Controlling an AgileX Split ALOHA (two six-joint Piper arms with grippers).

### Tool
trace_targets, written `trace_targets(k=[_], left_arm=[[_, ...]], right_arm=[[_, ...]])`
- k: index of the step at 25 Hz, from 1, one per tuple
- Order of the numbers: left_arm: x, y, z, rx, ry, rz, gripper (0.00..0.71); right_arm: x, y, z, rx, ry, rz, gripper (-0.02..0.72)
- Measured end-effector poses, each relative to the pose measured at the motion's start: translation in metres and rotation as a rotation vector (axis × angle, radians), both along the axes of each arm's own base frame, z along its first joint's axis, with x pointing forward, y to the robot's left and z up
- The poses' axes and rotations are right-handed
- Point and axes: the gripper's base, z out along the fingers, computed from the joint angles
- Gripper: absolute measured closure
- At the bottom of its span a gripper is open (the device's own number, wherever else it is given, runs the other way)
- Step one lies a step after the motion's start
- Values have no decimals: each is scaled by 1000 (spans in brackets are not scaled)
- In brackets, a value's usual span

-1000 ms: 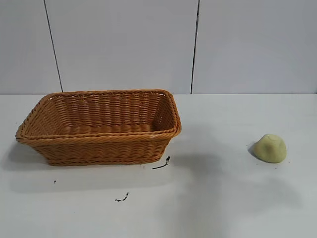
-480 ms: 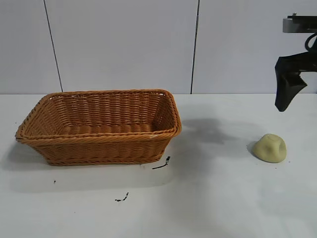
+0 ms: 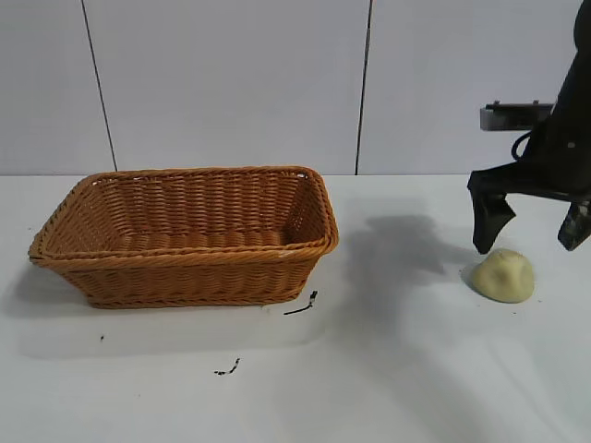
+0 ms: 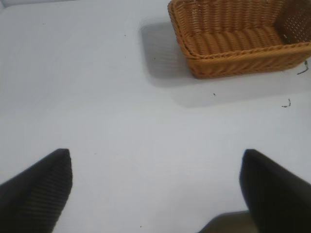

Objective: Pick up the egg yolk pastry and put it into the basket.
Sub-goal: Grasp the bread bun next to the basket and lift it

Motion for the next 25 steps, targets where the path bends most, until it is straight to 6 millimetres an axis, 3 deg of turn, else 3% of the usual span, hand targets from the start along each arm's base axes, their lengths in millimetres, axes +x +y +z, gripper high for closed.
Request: trace_targets(k=[7, 13, 17, 20, 25], left_arm=[[0, 0, 0, 0, 0, 0, 14], [0, 0, 0, 0, 0, 0, 14], [0, 0, 0, 0, 0, 0, 14], [0, 0, 0, 0, 0, 0, 14], [0, 0, 0, 0, 0, 0, 14]], right_arm=[[5, 7, -8, 14, -31, 27, 10], [6, 8, -32, 17, 19, 25, 10], [6, 8, -33, 17, 22, 25, 25], [6, 8, -33, 17, 26, 25, 156], [5, 8, -33, 18, 29, 23, 518]])
